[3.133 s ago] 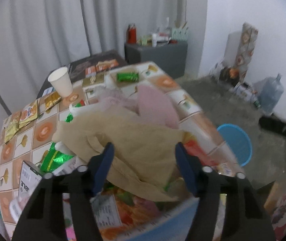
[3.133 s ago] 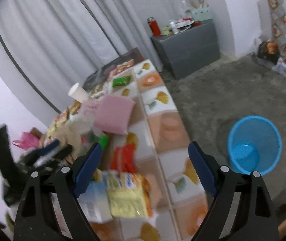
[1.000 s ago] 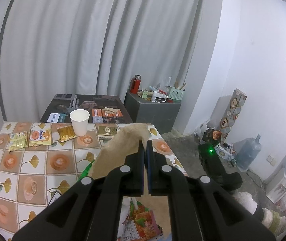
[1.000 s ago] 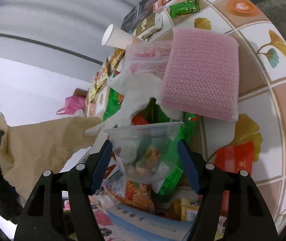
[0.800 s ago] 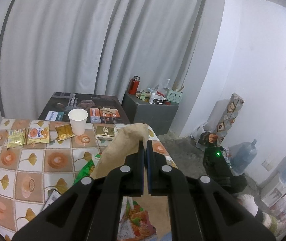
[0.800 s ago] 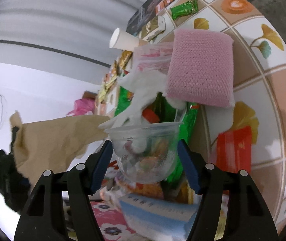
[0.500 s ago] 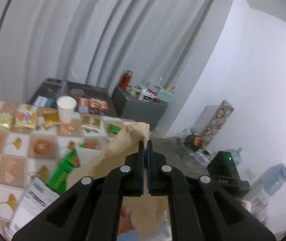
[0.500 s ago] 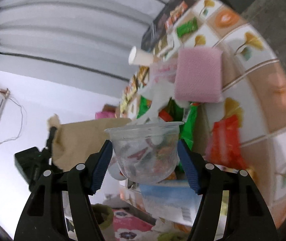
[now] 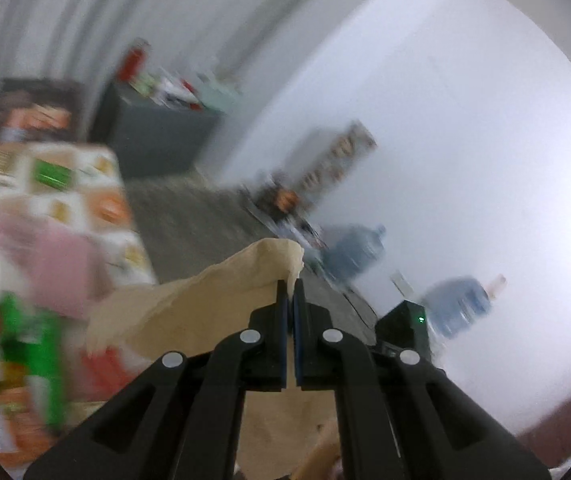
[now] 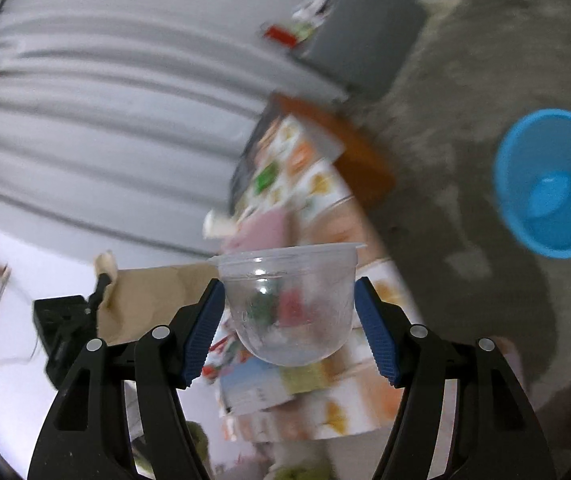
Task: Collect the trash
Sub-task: 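Carry the brown paper bag and clear cup over the blue wastebasket, then open both tools to drop the bag and cup into the wastebasket, then grasp the clear plastic wrapper with the left tool while the right tool grasps the pink sponge, then carry the wrapper and pink sponge over the blue wastebasket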
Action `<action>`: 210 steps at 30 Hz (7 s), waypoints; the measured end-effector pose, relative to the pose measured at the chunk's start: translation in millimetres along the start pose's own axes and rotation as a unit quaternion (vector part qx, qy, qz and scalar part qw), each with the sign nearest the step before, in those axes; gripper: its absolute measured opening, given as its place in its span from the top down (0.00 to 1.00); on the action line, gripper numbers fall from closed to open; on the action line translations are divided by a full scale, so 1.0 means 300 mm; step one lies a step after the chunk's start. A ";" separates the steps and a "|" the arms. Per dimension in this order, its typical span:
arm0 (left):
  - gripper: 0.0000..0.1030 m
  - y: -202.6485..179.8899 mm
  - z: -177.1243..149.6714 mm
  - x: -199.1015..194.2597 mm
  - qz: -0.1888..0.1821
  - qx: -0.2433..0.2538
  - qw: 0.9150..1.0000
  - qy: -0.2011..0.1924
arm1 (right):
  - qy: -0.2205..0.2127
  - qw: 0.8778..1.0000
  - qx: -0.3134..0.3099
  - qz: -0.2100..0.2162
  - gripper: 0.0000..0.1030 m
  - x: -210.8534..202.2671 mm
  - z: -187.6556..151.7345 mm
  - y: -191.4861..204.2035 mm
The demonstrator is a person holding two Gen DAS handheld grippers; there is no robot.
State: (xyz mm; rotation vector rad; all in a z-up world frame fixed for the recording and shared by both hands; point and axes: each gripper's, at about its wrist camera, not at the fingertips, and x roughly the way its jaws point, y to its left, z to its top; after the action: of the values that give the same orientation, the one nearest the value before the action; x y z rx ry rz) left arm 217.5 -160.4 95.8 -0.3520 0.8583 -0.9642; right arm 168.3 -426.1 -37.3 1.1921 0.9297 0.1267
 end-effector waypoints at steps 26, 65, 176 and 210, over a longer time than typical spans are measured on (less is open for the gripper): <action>0.53 0.090 -0.133 1.285 0.133 0.013 0.958 0.254 | -0.072 0.962 0.153 -0.213 0.27 0.012 0.317 -0.689; 0.05 -0.063 -0.296 -0.139 0.116 0.052 0.990 -0.062 | -0.253 0.887 -0.266 -0.282 0.08 -0.223 -0.259 0.280; 0.89 0.404 0.306 -0.100 0.229 0.125 0.964 0.059 | 0.027 0.996 -0.060 -0.054 0.25 0.393 0.078 0.387; 0.88 0.052 -0.011 1.069 0.114 0.118 0.953 0.256 | -0.062 0.973 0.152 -0.161 0.24 -0.033 0.263 -0.495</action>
State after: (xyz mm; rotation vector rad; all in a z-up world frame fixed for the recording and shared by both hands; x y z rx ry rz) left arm 314.9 -418.0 -69.3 0.2148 1.2087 -0.9414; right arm 159.9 -550.3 -151.0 1.2955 1.0422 -0.3590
